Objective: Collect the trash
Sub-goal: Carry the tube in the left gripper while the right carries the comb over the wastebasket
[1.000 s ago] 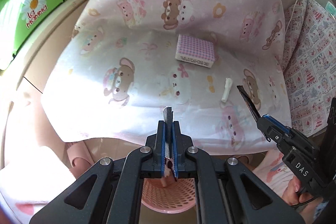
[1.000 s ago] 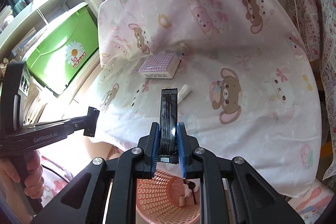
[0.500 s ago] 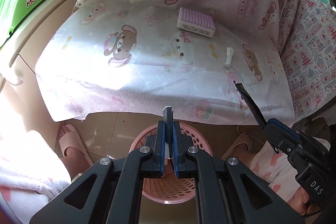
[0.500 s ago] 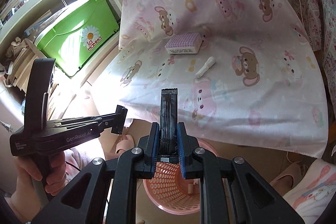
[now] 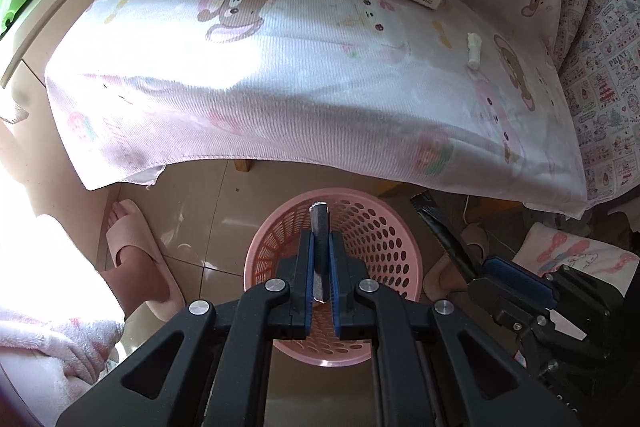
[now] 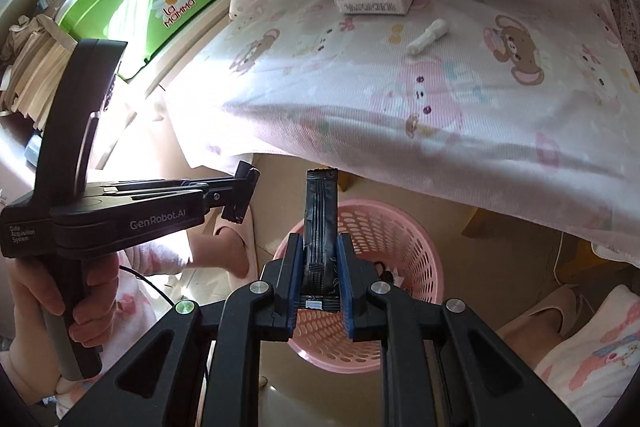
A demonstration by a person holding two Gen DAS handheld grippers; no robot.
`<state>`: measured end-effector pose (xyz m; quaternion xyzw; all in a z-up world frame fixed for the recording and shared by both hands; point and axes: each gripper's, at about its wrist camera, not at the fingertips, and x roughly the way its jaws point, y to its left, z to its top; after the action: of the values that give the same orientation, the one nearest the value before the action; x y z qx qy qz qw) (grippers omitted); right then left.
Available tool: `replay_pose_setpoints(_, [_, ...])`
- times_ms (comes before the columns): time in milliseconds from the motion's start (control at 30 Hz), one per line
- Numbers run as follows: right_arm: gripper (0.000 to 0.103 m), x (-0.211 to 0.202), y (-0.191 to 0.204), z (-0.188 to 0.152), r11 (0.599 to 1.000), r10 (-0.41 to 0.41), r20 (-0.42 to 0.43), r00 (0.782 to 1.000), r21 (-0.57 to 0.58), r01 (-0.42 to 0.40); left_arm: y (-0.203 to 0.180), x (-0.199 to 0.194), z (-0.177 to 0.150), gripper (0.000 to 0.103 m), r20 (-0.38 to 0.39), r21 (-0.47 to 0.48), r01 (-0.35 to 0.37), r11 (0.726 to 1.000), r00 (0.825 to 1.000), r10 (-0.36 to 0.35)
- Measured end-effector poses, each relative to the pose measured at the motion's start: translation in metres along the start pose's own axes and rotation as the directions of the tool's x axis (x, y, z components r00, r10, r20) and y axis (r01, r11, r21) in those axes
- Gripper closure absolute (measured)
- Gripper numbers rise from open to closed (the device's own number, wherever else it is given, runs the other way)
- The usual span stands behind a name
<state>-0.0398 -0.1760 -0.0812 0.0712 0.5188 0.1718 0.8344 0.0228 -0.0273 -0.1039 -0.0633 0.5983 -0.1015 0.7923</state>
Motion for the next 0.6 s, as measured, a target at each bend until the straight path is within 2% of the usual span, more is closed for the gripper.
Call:
replay_pose_setpoints(133, [0.085, 0.027, -0.003, -0.004, 0.999, -0.04, -0.074, 0.996, 0.008, 0.041, 0.006, 0.024, -0.005, 0.097, -0.078, -0.02, 0.021, 1.0, 0.997, -0.022])
replay_pose_setpoints(267, [0.085, 0.056, -0.01, -0.015, 0.998, -0.061, -0.169, 0.984, 0.023, 0.066, 0.011, 0.048, -0.01, 0.097, -0.16, -0.066, 0.03, 0.997, 0.986, -0.04])
replay_pose_setpoints(367, [0.085, 0.08, -0.016, -0.025, 0.995, -0.085, -0.259, 0.962, 0.027, 0.095, 0.006, 0.063, -0.015, 0.097, -0.174, -0.029, -0.051, 0.998, 0.984, 0.046])
replay_pose_setpoints(433, [0.085, 0.094, -0.021, -0.031, 0.993, -0.092, -0.31, 0.946, 0.036, 0.108, 0.002, 0.076, -0.02, 0.096, -0.186, 0.006, -0.118, 0.993, 0.976, 0.117])
replay_pose_setpoints(467, [0.085, 0.101, -0.023, -0.034, 0.993, -0.092, -0.332, 0.939, 0.044, 0.113, 0.002, 0.081, -0.021, 0.096, -0.2, 0.007, -0.126, 0.992, 0.972, 0.125])
replay_pose_setpoints(567, [0.085, 0.122, -0.029, -0.04, 0.989, -0.101, -0.389, 0.916, 0.058, 0.134, 0.004, 0.097, -0.022, 0.096, -0.263, -0.026, -0.076, 0.997, 0.963, 0.067])
replay_pose_setpoints(600, [0.085, 0.128, -0.032, -0.043, 0.987, -0.108, -0.405, 0.908, 0.064, 0.147, 0.004, 0.1, -0.022, 0.096, -0.267, -0.024, -0.08, 0.997, 0.961, 0.071])
